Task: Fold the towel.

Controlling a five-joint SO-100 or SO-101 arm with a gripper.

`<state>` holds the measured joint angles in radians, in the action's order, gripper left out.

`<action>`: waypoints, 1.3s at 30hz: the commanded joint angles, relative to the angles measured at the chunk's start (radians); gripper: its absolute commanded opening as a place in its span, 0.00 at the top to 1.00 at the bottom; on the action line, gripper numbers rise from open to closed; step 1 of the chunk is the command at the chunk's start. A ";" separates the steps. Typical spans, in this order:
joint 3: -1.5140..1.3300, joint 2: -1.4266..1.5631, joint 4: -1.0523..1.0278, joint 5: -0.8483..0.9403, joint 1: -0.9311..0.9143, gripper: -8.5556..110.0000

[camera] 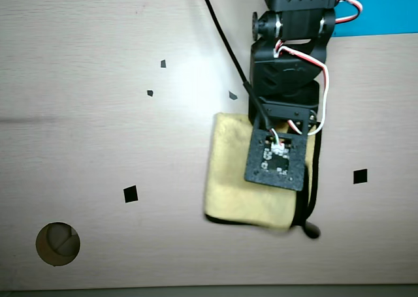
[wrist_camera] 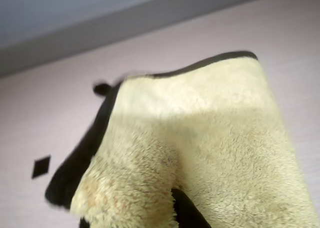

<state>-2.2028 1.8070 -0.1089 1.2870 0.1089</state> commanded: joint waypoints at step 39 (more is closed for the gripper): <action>-0.196 0.500 -0.413 -0.183 0.025 0.79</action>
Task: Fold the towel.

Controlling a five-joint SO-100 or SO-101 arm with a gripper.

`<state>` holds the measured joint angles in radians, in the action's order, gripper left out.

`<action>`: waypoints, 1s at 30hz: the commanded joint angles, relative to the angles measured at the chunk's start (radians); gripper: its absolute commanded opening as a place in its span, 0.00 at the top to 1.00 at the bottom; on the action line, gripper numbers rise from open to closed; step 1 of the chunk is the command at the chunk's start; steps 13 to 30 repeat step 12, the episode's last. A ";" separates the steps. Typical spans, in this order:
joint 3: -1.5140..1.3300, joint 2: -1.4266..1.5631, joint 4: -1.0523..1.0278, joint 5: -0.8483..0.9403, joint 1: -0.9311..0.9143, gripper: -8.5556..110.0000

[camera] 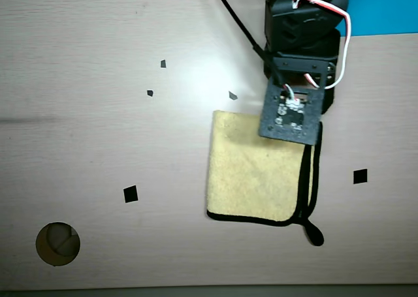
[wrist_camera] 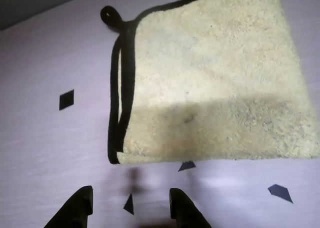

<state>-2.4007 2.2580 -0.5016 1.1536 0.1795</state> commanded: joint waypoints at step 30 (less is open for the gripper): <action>-0.114 0.143 -0.037 -0.075 -0.084 0.80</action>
